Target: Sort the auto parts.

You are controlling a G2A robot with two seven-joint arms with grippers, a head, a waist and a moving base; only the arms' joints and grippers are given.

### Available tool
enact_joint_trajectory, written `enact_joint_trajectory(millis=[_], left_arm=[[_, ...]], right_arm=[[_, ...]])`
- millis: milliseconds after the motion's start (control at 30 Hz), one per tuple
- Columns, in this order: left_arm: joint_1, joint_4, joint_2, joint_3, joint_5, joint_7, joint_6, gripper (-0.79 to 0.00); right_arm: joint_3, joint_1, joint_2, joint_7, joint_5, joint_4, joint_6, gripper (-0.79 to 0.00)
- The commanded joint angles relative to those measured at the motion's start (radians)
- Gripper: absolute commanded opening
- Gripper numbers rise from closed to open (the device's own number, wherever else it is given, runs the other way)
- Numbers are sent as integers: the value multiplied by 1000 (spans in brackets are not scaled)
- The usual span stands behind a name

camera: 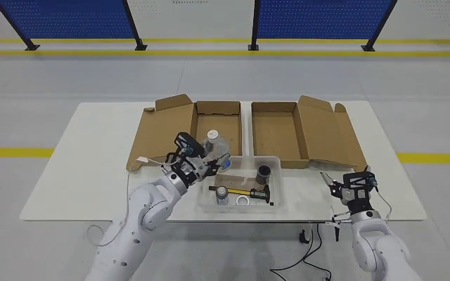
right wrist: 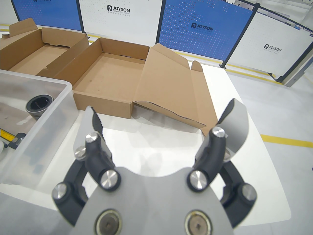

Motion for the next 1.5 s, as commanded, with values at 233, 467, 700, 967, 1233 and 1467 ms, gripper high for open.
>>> enact_joint_trajectory(millis=[233, 467, 700, 967, 1233, 1467], left_arm=[[-162, 180, -48, 163, 119, 111, 185, -785], [-272, 336, -84, 239, 160, 160, 279, -785], [-365, 498, -114, 296, 232, 225, 329, -785], [-384, 534, -119, 305, 252, 243, 325, -785], [-384, 534, -119, 305, 252, 243, 325, -785], [-384, 534, -119, 305, 252, 243, 325, -785]], right_arm=[[0, 0, 0, 0, 0, 0, 0, 0], [0, 0, 0, 0, 0, 0, 0, 0], [0, 0, 0, 0, 0, 0, 0, 0], [0, 0, 0, 0, 0, 0, 0, 0], [0, 0, 0, 0, 0, 0, 0, 0], [0, 0, 0, 0, 0, 0, 0, 0]])
